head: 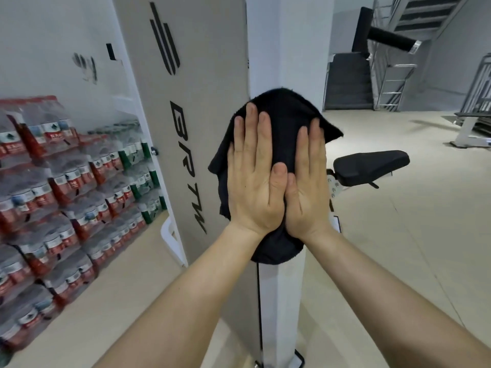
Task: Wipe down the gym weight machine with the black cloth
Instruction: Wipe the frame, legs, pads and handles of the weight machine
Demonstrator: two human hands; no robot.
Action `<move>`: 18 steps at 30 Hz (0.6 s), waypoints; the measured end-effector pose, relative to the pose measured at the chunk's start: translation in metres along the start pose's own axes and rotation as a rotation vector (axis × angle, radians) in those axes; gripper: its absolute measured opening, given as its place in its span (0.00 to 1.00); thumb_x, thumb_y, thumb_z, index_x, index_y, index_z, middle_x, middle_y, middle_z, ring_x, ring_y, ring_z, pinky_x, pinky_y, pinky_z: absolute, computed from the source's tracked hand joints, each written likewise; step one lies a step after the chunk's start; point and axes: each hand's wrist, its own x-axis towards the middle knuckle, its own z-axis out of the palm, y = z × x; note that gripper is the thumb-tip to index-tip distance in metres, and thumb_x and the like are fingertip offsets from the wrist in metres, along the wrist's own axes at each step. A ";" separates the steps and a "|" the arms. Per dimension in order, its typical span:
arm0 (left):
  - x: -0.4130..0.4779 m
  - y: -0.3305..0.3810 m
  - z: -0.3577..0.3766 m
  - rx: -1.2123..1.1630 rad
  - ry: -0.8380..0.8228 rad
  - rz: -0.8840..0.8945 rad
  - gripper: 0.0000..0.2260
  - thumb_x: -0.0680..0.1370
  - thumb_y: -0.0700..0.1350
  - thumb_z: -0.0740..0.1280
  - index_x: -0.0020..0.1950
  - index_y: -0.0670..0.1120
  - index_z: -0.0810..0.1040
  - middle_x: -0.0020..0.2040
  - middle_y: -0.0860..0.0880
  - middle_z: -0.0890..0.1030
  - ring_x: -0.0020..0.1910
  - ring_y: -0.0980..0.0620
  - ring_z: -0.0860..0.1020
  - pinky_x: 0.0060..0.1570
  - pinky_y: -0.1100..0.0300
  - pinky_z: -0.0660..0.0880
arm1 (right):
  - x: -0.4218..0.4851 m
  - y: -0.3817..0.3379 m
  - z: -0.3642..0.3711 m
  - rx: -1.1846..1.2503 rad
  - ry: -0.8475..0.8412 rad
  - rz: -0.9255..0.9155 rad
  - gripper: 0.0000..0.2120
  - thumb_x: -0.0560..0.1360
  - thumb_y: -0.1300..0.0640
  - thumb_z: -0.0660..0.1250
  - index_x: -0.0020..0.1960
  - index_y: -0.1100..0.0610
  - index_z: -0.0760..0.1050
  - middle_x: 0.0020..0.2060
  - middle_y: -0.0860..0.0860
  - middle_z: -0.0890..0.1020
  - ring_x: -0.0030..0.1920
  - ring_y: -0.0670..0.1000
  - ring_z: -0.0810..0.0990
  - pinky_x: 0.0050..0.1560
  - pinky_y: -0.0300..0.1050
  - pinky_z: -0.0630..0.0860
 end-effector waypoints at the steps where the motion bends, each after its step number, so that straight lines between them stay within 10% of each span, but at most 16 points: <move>1: -0.008 -0.001 0.002 0.021 0.001 0.002 0.28 0.80 0.47 0.50 0.79 0.37 0.52 0.80 0.38 0.53 0.80 0.40 0.51 0.78 0.48 0.51 | -0.011 0.003 0.002 -0.003 -0.009 0.002 0.29 0.85 0.47 0.43 0.79 0.64 0.49 0.80 0.61 0.49 0.81 0.61 0.49 0.77 0.65 0.53; 18: -0.022 0.024 0.011 -0.014 0.039 -0.073 0.29 0.81 0.46 0.53 0.78 0.33 0.54 0.80 0.35 0.53 0.80 0.40 0.51 0.78 0.41 0.52 | 0.003 0.013 -0.007 -0.024 -0.059 -0.018 0.31 0.85 0.46 0.47 0.79 0.67 0.49 0.78 0.68 0.49 0.80 0.64 0.48 0.78 0.62 0.52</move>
